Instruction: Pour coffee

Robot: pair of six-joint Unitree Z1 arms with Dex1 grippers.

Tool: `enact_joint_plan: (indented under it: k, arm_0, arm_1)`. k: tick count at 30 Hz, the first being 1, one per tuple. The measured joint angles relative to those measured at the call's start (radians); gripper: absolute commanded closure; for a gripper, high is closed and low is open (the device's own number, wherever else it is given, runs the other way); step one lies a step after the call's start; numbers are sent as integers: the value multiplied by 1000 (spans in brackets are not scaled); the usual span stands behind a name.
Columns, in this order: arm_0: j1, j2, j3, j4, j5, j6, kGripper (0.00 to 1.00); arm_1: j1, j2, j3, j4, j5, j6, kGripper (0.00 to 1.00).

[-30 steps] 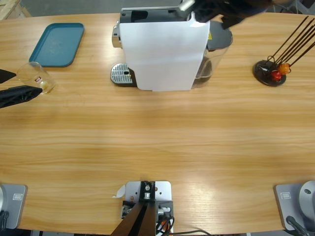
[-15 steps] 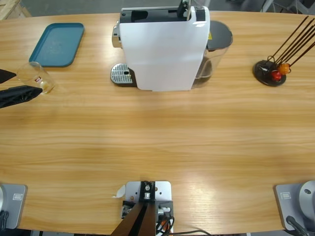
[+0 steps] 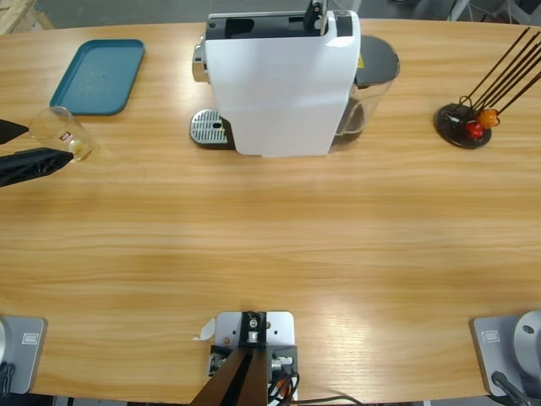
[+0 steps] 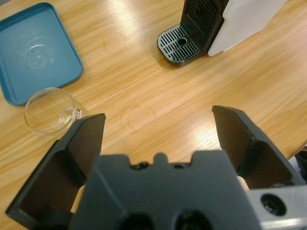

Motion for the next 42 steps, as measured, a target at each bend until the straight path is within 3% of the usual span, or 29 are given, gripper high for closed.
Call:
enact_joint_plan:
  k: [18, 42]
  arm_0:
    - [0, -7, 4, -2, -2, 0, 36]
    - [0, -23, 8, -3, -11, 0, 36]
  arm_1:
    - [131, 119, -171, 77, -29, -15, 1000]
    - [146, 219, -212, 96, -18, 1, 1000]
